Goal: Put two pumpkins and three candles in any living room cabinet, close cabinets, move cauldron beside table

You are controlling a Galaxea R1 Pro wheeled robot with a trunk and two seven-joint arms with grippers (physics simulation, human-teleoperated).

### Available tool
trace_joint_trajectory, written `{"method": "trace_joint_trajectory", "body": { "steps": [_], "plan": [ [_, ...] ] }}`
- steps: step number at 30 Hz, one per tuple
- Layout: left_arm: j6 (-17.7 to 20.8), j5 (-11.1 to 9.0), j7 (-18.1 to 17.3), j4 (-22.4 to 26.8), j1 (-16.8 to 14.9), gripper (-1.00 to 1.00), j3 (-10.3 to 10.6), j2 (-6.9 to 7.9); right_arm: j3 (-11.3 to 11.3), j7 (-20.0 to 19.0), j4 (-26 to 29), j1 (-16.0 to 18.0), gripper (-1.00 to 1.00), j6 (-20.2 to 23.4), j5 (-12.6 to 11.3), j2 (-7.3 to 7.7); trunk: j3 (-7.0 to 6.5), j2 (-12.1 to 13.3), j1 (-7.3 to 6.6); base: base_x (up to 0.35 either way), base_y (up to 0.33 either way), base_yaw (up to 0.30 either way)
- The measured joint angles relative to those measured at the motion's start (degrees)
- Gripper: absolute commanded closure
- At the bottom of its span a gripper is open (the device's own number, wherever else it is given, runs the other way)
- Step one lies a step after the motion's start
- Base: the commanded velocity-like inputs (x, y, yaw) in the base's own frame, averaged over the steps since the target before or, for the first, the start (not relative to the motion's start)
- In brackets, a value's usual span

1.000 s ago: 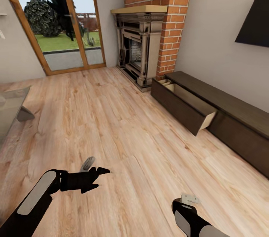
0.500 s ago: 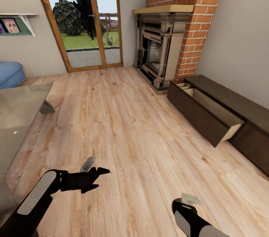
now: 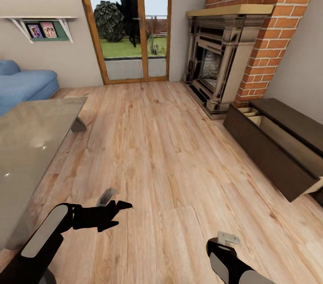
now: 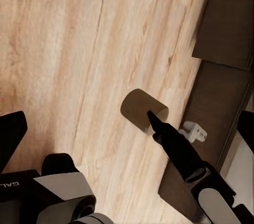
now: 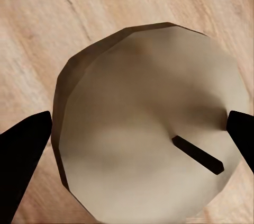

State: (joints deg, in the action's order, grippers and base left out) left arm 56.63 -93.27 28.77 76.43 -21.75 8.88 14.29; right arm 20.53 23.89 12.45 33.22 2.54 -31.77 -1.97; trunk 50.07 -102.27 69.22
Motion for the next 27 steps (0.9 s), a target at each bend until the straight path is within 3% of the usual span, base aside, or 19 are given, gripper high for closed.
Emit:
{"method": "trace_joint_trajectory", "body": {
  "steps": [19,27],
  "plan": [
    [0.0,0.09,0.02,0.0,-0.01,-1.0,0.08,0.0,-0.05,-0.05,0.08,0.01,1.0,0.01,-0.09,0.0,0.0,0.0,0.0,0.332,0.0,0.284],
    [0.0,0.09,0.09,-0.02,-0.01,-1.0,0.26,-0.01,-0.04,-0.04,0.11,0.01,1.0,0.01,-0.09,0.01,0.0,0.0,0.0,0.332,-0.001,0.049]
  ]
}}
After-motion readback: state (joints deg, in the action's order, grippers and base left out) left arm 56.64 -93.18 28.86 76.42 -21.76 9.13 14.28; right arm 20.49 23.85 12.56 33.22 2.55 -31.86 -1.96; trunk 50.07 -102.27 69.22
